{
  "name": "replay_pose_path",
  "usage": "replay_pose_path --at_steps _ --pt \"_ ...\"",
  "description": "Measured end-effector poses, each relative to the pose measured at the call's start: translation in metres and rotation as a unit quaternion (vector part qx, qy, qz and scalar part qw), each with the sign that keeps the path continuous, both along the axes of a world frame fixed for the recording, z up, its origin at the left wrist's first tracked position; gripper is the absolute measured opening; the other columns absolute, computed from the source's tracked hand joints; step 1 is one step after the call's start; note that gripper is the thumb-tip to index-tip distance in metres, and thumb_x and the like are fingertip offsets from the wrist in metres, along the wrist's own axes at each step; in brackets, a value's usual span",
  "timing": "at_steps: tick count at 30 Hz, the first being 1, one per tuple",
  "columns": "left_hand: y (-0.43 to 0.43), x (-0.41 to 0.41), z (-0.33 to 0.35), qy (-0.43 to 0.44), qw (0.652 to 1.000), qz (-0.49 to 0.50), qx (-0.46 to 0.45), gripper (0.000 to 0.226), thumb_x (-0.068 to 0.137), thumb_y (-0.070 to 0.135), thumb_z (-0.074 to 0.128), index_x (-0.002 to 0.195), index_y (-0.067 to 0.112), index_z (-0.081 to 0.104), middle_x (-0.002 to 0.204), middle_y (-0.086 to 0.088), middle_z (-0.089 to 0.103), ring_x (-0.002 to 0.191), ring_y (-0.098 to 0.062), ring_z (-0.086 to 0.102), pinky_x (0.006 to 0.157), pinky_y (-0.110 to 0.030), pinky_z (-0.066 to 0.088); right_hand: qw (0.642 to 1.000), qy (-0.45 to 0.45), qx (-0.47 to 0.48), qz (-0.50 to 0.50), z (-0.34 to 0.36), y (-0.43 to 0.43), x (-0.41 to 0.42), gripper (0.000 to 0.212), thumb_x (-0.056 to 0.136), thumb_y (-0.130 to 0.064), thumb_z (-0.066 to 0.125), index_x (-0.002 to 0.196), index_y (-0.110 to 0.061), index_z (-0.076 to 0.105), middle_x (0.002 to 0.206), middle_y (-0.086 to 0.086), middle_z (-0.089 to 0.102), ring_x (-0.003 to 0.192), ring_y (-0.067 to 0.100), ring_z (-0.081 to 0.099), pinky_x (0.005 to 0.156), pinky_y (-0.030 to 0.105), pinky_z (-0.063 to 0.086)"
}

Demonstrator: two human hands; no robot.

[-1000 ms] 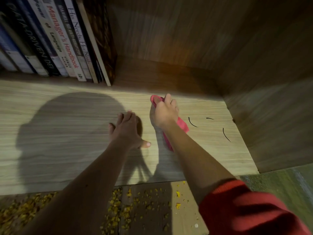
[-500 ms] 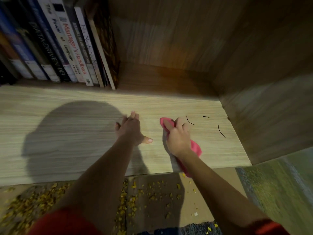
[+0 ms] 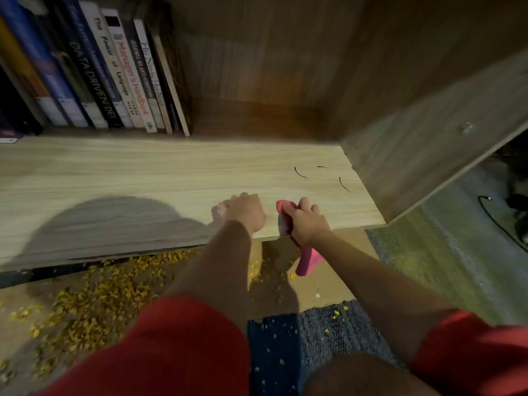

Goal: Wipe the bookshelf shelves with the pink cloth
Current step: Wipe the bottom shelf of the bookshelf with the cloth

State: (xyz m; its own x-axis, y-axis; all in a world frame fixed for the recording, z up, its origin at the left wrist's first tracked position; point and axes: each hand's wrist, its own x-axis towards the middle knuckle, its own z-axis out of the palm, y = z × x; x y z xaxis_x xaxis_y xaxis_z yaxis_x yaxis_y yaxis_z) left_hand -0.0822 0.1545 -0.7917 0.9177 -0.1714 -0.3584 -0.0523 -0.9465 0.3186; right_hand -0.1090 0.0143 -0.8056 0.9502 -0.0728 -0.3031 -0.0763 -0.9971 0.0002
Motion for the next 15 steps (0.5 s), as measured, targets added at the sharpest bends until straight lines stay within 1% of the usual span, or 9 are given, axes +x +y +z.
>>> replay_pose_path --at_steps 2,5,7,9,10,11,13,14,15 --pt "-0.022 -0.015 0.012 0.005 0.998 -0.026 -0.055 0.042 0.097 0.023 0.04 0.139 0.021 0.043 0.141 -0.004 0.043 0.131 -0.025 0.038 0.105 -0.038 0.028 1.0 -0.008 -0.001 -0.013 0.003 -0.002 -0.005 0.051 0.09 -0.012 0.045 0.138 -0.024 0.033 0.123 0.012 0.033 0.113 0.033 0.036 0.091 0.04 0.037" --pt "-0.028 -0.028 0.009 0.015 0.996 -0.024 -0.09 0.034 0.093 0.014 0.045 0.125 0.014 0.058 0.129 -0.008 0.055 0.12 -0.027 0.05 0.095 -0.033 0.039 0.998 -0.01 0.048 -0.041 0.001 -0.002 -0.006 0.055 0.088 -0.008 0.046 0.138 -0.03 0.038 0.123 0.009 0.033 0.113 0.032 0.035 0.095 0.04 0.034" --pt "-0.015 -0.02 0.004 0.025 0.994 0.003 -0.109 0.032 0.089 0.008 0.046 0.115 0.014 0.065 0.125 -0.009 0.059 0.116 -0.028 0.055 0.098 -0.033 0.044 0.995 -0.021 0.077 -0.062 0.002 -0.007 -0.007 0.055 0.088 -0.006 0.044 0.136 -0.031 0.042 0.122 0.009 0.034 0.112 0.031 0.034 0.096 0.04 0.033" --pt "-0.005 -0.002 -0.004 0.029 0.986 0.056 -0.157 0.028 0.083 0.01 0.047 0.09 0.027 0.068 0.119 -0.006 0.063 0.11 -0.028 0.058 0.098 -0.037 0.047 0.992 -0.035 0.094 -0.08 0.0 -0.017 -0.011 0.055 0.086 -0.004 0.044 0.135 -0.03 0.044 0.122 0.009 0.035 0.111 0.031 0.034 0.095 0.039 0.031" --pt "-0.003 0.009 -0.009 0.019 0.982 0.077 -0.174 0.026 0.08 0.014 0.047 0.076 0.033 0.064 0.115 -0.004 0.065 0.107 -0.026 0.06 0.097 -0.038 0.047 0.99 -0.04 0.102 -0.086 -0.001 -0.022 -0.011 0.056 0.086 -0.003 0.043 0.135 -0.03 0.045 0.122 0.009 0.035 0.111 0.031 0.034 0.095 0.039 0.031" --pt "-0.003 0.02 -0.016 0.009 0.979 0.087 -0.186 0.025 0.078 0.016 0.048 0.067 0.036 0.06 0.112 -0.003 0.066 0.105 -0.025 0.061 0.097 -0.038 0.048 0.989 -0.045 0.109 -0.09 -0.003 -0.027 -0.01 0.056 0.086 -0.002 0.043 0.135 -0.03 0.045 0.122 0.009 0.035 0.111 0.031 0.034 0.096 0.039 0.03" --pt "-0.01 0.029 -0.014 0.014 0.975 0.096 -0.2 0.027 0.082 0.017 0.05 0.064 0.035 0.059 0.109 -0.003 0.068 0.104 -0.025 0.061 0.097 -0.039 0.047 0.987 -0.057 0.118 -0.088 -0.004 -0.038 -0.002 0.056 0.085 -0.001 0.045 0.134 -0.03 0.045 0.121 0.009 0.035 0.109 0.03 0.034 0.096 0.039 0.031" --pt "-0.014 0.028 -0.011 0.027 0.976 0.094 -0.195 0.026 0.085 0.015 0.05 0.07 0.032 0.063 0.111 -0.004 0.067 0.105 -0.026 0.061 0.097 -0.039 0.047 0.988 -0.062 0.117 -0.079 -0.005 -0.046 0.003 0.055 0.085 -0.003 0.047 0.133 -0.03 0.046 0.121 0.009 0.035 0.109 0.031 0.034 0.096 0.038 0.031" --pt "-0.02 0.025 -0.009 0.039 0.979 0.09 -0.18 0.024 0.087 0.014 0.05 0.08 0.027 0.068 0.113 -0.006 0.066 0.107 -0.027 0.06 0.098 -0.039 0.046 0.988 -0.066 0.117 -0.07 -0.007 -0.052 0.007 0.054 0.085 -0.005 0.049 0.132 -0.03 0.047 0.121 0.009 0.035 0.109 0.031 0.034 0.096 0.039 0.03"
